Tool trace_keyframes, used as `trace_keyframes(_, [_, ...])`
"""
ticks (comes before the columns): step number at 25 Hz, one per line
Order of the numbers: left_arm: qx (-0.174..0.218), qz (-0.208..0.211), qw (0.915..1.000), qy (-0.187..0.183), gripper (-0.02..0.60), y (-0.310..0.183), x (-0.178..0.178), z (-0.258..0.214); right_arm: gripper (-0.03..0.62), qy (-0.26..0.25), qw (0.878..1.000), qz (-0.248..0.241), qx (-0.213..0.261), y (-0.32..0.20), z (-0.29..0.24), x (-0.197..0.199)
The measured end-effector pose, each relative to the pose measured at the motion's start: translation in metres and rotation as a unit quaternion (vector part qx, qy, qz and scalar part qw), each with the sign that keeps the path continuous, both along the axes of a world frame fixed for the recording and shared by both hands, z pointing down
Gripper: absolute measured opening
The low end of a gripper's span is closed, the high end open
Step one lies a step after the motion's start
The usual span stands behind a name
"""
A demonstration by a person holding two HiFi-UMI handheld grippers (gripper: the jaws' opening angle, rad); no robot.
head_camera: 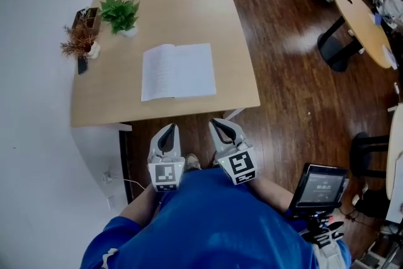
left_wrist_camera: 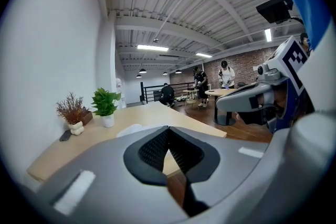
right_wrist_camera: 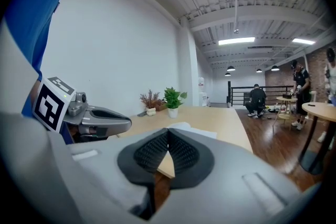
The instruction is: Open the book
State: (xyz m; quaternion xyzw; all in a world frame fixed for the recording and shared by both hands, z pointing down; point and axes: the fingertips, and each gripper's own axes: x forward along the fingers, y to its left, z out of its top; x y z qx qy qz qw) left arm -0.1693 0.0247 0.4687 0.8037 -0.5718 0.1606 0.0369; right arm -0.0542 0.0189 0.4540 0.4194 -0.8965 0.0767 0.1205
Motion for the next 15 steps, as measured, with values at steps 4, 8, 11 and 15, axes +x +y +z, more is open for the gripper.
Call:
trace_keyframes(4, [-0.009, 0.005, 0.9999, 0.007, 0.006, -0.0027, 0.0016, -0.0029, 0.003, 0.002, 1.000, 0.006, -0.001, 0.0000, 0.0022, -0.0007])
trace_keyframes(8, [-0.013, 0.011, 0.9998, 0.008, 0.006, -0.0051, 0.0018, -0.0024, 0.003, 0.006, 1.000, 0.009, -0.002, -0.0005, 0.0037, -0.0036])
trace_keyframes(11, [-0.013, 0.017, 0.9997, 0.007, 0.006, -0.0076, 0.0030, 0.0011, 0.003, 0.008, 1.000, 0.013, -0.003, -0.0012, 0.0064, -0.0033])
trace_keyframes(15, [-0.017, 0.021, 0.9996, 0.008, 0.006, -0.0099, 0.0055, 0.0039, 0.003, 0.010, 1.000, 0.016, -0.005, -0.0024, 0.0075, -0.0015])
